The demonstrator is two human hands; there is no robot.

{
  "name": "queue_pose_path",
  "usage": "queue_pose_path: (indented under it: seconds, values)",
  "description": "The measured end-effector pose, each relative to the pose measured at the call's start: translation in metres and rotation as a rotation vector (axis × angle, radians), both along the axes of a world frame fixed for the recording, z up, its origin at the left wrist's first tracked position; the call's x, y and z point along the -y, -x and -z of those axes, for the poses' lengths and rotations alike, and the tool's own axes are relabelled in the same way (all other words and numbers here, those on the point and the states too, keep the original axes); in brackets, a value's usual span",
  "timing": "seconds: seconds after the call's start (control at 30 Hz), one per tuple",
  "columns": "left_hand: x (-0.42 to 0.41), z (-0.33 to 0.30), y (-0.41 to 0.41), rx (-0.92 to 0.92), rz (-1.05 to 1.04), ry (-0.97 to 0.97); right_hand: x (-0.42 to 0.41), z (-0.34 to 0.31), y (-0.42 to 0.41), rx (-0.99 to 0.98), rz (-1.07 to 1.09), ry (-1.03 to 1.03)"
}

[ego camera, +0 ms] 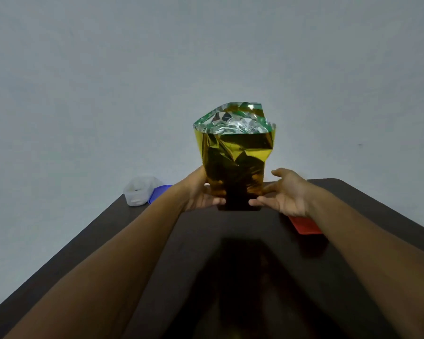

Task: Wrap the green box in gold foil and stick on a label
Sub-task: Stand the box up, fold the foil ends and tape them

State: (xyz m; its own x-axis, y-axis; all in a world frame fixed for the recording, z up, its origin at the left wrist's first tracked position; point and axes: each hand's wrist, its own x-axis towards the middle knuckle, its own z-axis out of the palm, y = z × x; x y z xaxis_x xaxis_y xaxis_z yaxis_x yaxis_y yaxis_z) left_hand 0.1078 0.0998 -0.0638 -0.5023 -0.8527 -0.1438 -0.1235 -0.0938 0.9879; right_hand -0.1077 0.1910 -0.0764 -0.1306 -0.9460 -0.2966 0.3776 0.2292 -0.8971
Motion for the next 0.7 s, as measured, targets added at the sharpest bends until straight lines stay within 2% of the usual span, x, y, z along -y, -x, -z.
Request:
queue_pose_path:
  seconds: [0.07, 0.13, 0.2, 0.23, 0.33, 0.37, 0.47, 0.57, 0.63, 0.7]
  values:
    - [-0.002, 0.002, 0.002, 0.029, -0.035, -0.076, -0.004, -0.001, -0.008, -0.228, 0.027, -0.026]
    - [0.0, 0.007, 0.003, 0.108, -0.037, -0.139, -0.005, 0.003, -0.018, -0.629, 0.106, -0.053]
    - [0.0, 0.014, 0.004, 0.152, -0.036, -0.148, 0.001, 0.005, -0.026, -0.849, 0.215, 0.032]
    - [-0.001, 0.015, 0.004, 0.162, -0.042, -0.14, 0.003, 0.004, -0.029, -0.847, 0.232, 0.131]
    - [0.002, 0.018, 0.001, 0.222, -0.083, -0.076, 0.004, 0.004, -0.03, -0.546, 0.112, 0.358]
    - [0.002, 0.016, 0.0, 0.246, -0.086, -0.056, 0.003, 0.006, -0.029, -0.52, 0.041, 0.385]
    - [0.003, 0.006, -0.005, 0.339, -0.069, 0.051, 0.007, 0.02, -0.017, -0.646, -0.067, 0.358]
    - [0.016, -0.014, -0.003, 0.274, -0.286, 0.334, 0.008, 0.022, -0.014, -0.819, -0.007, 0.337]
    - [0.015, -0.037, -0.002, 0.226, -0.512, 0.661, 0.007, 0.02, -0.017, -0.888, 0.036, 0.375]
    - [-0.003, -0.065, -0.001, 0.104, -0.582, 0.963, 0.005, 0.016, -0.023, -0.951, 0.083, 0.403]
